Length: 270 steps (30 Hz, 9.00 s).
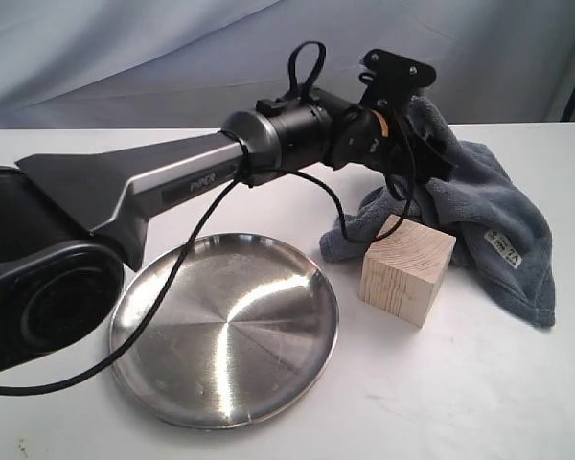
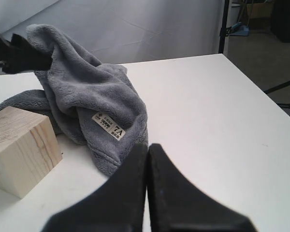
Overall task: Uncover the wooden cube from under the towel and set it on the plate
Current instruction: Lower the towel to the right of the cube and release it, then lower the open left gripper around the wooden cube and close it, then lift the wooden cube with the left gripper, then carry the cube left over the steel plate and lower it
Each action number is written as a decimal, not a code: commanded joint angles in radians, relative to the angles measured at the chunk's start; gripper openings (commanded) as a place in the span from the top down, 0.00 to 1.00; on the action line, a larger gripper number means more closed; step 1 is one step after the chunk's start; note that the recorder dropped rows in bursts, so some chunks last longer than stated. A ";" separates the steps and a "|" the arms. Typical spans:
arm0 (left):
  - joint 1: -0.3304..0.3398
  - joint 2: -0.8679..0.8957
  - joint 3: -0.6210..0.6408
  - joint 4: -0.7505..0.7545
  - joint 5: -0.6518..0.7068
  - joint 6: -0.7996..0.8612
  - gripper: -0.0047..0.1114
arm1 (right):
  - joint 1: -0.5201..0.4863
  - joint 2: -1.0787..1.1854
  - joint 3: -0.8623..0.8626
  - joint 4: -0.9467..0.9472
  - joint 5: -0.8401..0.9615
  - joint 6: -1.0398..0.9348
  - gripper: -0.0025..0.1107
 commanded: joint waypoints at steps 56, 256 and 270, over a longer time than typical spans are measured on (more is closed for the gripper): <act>0.045 -0.179 -0.004 0.084 0.536 -0.119 0.39 | -0.004 -0.004 0.003 -0.008 0.000 0.000 0.98; -0.139 -0.241 0.088 0.473 0.852 -0.715 0.96 | -0.004 -0.004 0.003 -0.008 0.000 0.000 0.98; -0.037 -0.706 0.803 0.370 0.308 -0.809 0.96 | -0.004 -0.004 0.003 -0.008 0.000 0.000 0.98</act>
